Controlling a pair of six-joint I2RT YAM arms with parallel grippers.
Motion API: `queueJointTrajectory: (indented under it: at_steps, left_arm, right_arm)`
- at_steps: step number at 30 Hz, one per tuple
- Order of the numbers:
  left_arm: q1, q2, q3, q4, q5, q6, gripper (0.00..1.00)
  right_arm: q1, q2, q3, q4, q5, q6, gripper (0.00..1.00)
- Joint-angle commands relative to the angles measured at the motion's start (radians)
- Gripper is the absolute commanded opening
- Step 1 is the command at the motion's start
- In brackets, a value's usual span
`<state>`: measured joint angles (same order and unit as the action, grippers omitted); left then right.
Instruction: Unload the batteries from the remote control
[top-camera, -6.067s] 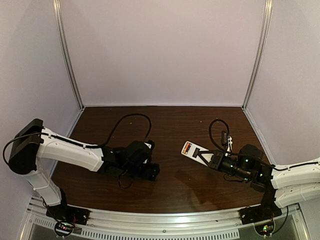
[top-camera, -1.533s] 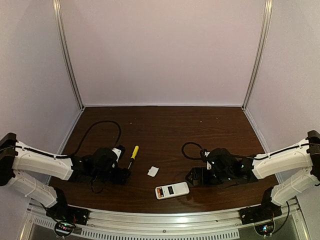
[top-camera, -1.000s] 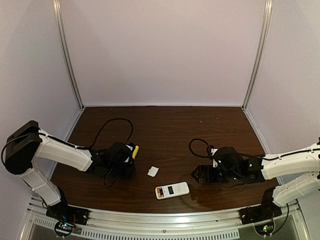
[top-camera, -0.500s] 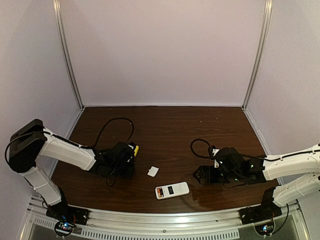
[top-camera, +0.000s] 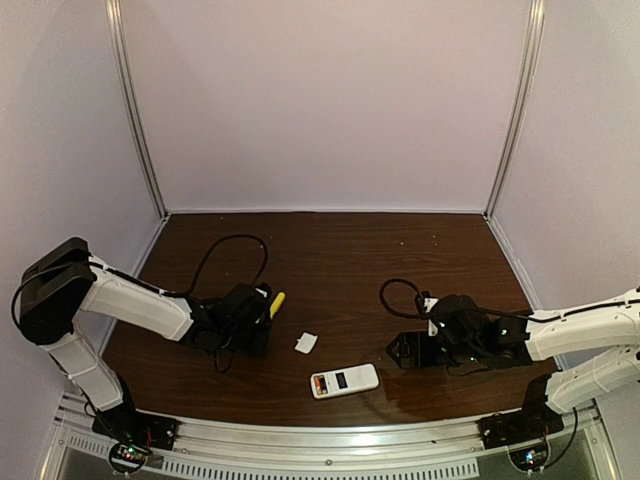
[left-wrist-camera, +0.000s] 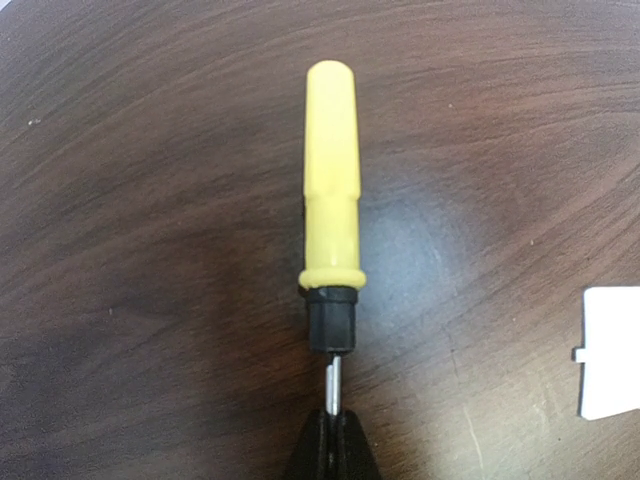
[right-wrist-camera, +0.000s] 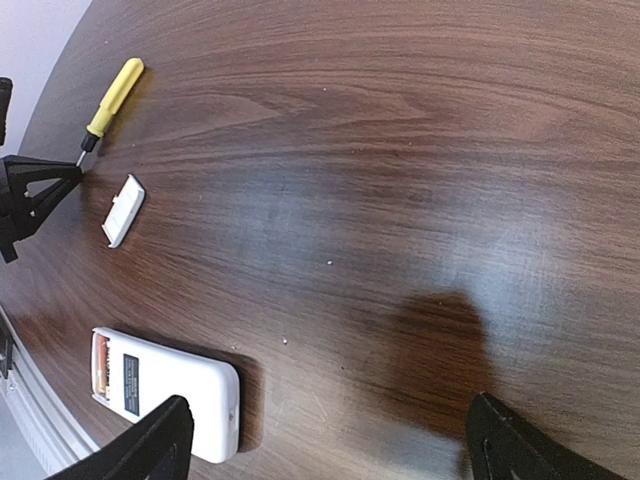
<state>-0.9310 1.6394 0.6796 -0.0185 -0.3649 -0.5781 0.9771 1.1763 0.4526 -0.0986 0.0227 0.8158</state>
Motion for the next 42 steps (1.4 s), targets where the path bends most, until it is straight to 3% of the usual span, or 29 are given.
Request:
queueJointTrajectory:
  at_steps: [1,13,18,24,34,42]
  left_arm:
    - [0.004,-0.009,-0.001,0.034,0.054,-0.028,0.00]
    - [-0.012,-0.170,-0.032,0.081,0.175,0.017,0.00]
    - [-0.012,-0.247,-0.055,0.125,0.261,0.067,0.00]
    - [-0.021,-0.289,-0.095,0.219,0.477,0.139,0.00]
    - [-0.066,-0.329,-0.109,0.277,0.650,0.196,0.00]
    - [-0.074,-0.318,-0.114,0.317,0.780,0.205,0.00]
  right_arm:
    - [-0.005,0.005,0.030,-0.007,-0.011,-0.057,0.96]
    - [-0.003,-0.064,0.070,0.037,0.040,-0.211,0.93]
    - [-0.003,-0.072,0.109,0.044,-0.017,-0.299,0.94]
    - [-0.003,-0.075,0.133,0.090,-0.205,-0.385,0.98]
    - [-0.003,-0.092,0.135,0.152,-0.428,-0.455,1.00]
    - [-0.002,-0.087,0.131,0.216,-0.503,-0.470,1.00]
